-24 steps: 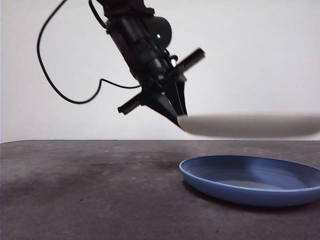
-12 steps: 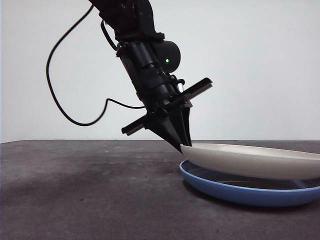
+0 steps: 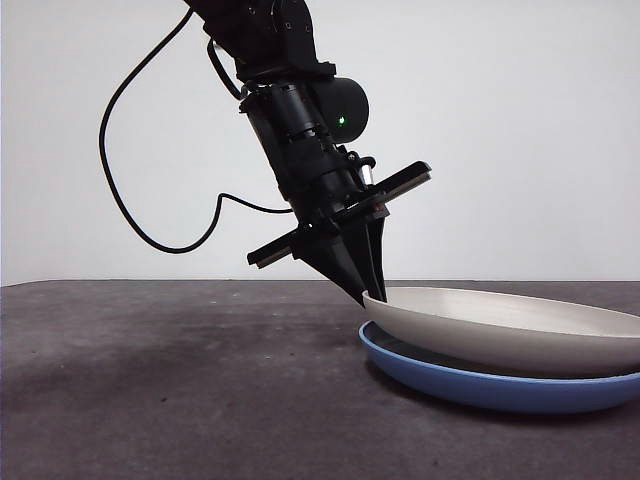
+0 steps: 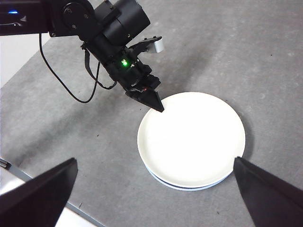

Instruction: Pick up the white plate, put it on the blue plate, put it on desk

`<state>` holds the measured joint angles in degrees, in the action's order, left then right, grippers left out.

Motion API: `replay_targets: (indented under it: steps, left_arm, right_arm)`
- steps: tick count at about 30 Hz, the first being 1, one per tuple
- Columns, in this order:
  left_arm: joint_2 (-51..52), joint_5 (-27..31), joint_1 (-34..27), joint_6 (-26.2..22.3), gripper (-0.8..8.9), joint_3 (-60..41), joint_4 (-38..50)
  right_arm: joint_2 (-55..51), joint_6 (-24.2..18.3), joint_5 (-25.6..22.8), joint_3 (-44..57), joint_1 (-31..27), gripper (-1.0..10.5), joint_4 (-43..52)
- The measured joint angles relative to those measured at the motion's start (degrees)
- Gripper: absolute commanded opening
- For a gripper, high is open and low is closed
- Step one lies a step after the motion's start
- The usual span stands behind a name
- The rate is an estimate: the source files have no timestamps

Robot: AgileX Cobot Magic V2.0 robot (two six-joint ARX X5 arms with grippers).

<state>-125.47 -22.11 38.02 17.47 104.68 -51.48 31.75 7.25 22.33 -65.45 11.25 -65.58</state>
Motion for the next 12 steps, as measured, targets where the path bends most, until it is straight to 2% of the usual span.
replay_targets:
  steps: [6,9,12]
  left_arm:
    - [0.0,0.1,0.2,-0.2,0.19,0.0,0.1]
    - [0.0,0.1,0.4,-0.2,0.93,0.0,0.1]
    - [0.0,0.1,0.4,-0.2,2.31,0.0,0.3]
  right_arm:
    - [0.0,0.0,0.0,0.0,0.0,5.5,0.0]
    - [0.0,0.0,0.0,0.0,0.0,5.5,0.0]
    - [0.0,0.0,0.0,0.0,0.0,5.5,0.0]
